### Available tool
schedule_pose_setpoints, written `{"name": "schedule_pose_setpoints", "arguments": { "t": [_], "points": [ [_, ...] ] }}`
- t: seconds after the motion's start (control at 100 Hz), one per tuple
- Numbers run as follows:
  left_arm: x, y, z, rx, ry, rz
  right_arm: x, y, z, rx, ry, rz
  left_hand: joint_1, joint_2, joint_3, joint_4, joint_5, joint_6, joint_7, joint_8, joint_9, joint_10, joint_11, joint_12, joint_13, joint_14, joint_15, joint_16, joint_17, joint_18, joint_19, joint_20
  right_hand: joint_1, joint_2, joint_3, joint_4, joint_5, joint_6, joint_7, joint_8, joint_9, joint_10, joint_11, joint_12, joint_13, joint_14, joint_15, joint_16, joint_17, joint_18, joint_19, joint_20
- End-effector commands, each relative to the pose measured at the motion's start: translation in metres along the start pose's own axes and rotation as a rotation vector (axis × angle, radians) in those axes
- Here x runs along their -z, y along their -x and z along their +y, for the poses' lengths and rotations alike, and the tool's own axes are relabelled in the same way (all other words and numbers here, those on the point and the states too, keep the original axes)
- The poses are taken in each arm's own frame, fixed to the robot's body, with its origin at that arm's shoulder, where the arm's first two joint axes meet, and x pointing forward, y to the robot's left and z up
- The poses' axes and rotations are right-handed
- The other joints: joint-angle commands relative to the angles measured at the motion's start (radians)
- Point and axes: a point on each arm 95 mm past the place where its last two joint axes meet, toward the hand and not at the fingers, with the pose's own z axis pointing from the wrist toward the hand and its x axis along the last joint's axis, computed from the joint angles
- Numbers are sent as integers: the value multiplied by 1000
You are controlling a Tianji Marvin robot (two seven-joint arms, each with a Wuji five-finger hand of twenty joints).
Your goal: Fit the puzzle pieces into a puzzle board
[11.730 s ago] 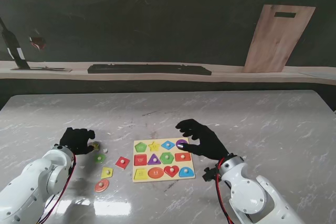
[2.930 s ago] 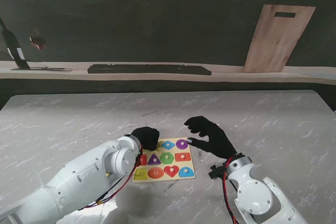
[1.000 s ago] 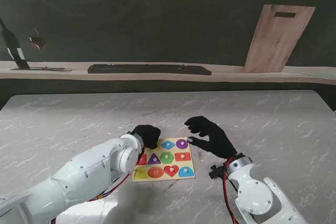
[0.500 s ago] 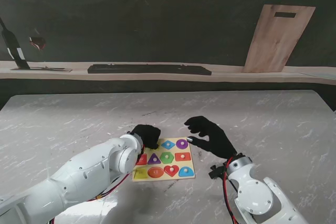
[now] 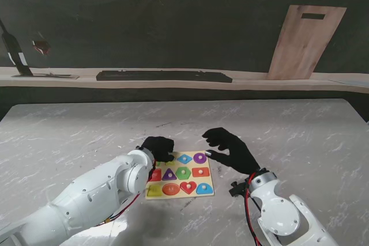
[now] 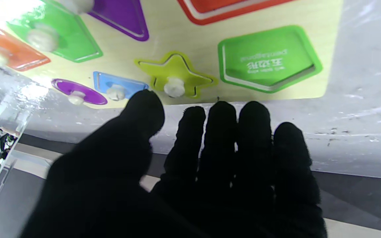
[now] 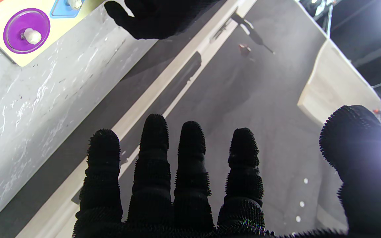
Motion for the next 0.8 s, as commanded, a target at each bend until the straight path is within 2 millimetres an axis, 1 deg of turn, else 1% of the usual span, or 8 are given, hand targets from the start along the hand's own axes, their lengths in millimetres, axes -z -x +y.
{"name": "schedule_pose_setpoints", "arguments": {
  "t": [0.0,0.19,0.3,0.37,0.45,0.64,0.78,0.79],
  "points": [
    [2,-3,1,25,-4,-2,1,-1,-4,-6,-5,2,-10,26,-18,43,-32,25,-26,-16,-38,35,-14,-29,-24,43,-14,-3,-23,203,-9,3,-2,16,-5,31,26,-35,-7,16,19,-24,-9,3,7,-18,6,15,-8,8,7,14],
    [9,-2,-5,68,-49,-12,1,-1,-4,-7,-7,4,-20,51,-36,52,-45,30,-49,-18,-76,46,-38,-76,-35,49,-23,-8,-34,202,-15,1,-3,18,-4,31,26,-35,-7,17,18,-22,-9,3,7,-18,6,15,-8,9,7,14],
    [18,1,-12,108,-90,-16,1,-1,-5,-8,-11,4,-13,78,-100,53,-53,31,-77,-21,-127,64,-88,-144,-82,62,-67,-15,-76,201,-40,-10,-3,17,-5,31,26,-37,-7,17,19,-21,-9,3,7,-16,6,15,-8,9,7,14],
    [26,3,-19,123,-121,-20,0,-1,-5,-7,-15,4,-20,93,-133,52,-50,29,-81,-20,-148,71,-110,-168,-105,70,-89,-18,-96,203,-50,-16,-4,18,-7,30,26,-35,-7,17,18,-20,-9,3,6,-17,6,15,-8,9,7,14],
    [38,11,-27,126,-150,-10,0,0,-6,-6,-20,4,-22,108,-221,47,-22,17,-89,-17,-152,76,-147,-206,-122,78,-126,-27,-117,203,-61,-24,-4,18,-8,31,27,-32,-7,17,18,-19,-9,3,5,-17,6,15,-9,8,6,14],
    [63,34,-44,98,-215,-16,-2,-2,-10,6,-32,7,-7,136,-307,49,0,13,-110,-18,-156,83,-212,-272,-146,89,-186,-53,-137,206,-80,-37,-7,22,-13,31,26,-33,-8,17,17,-20,-10,3,3,-17,5,15,-10,8,6,14],
    [82,52,-48,81,-197,-18,-4,-3,-12,23,-41,8,12,152,-378,52,9,12,-116,-16,-164,84,-253,-316,-167,91,-229,-71,-152,201,-105,-54,-10,25,-18,31,26,-32,-9,17,17,-20,-10,2,4,-17,6,15,-10,8,6,14],
    [83,53,-48,79,-194,-18,-4,-3,-12,24,-41,8,30,161,-426,55,12,11,-125,-15,-166,84,-254,-325,-170,91,-235,-70,-154,202,-106,-60,-10,26,-18,31,27,-33,-9,16,17,-20,-10,2,4,-17,6,15,-10,8,6,14]
  ]
}}
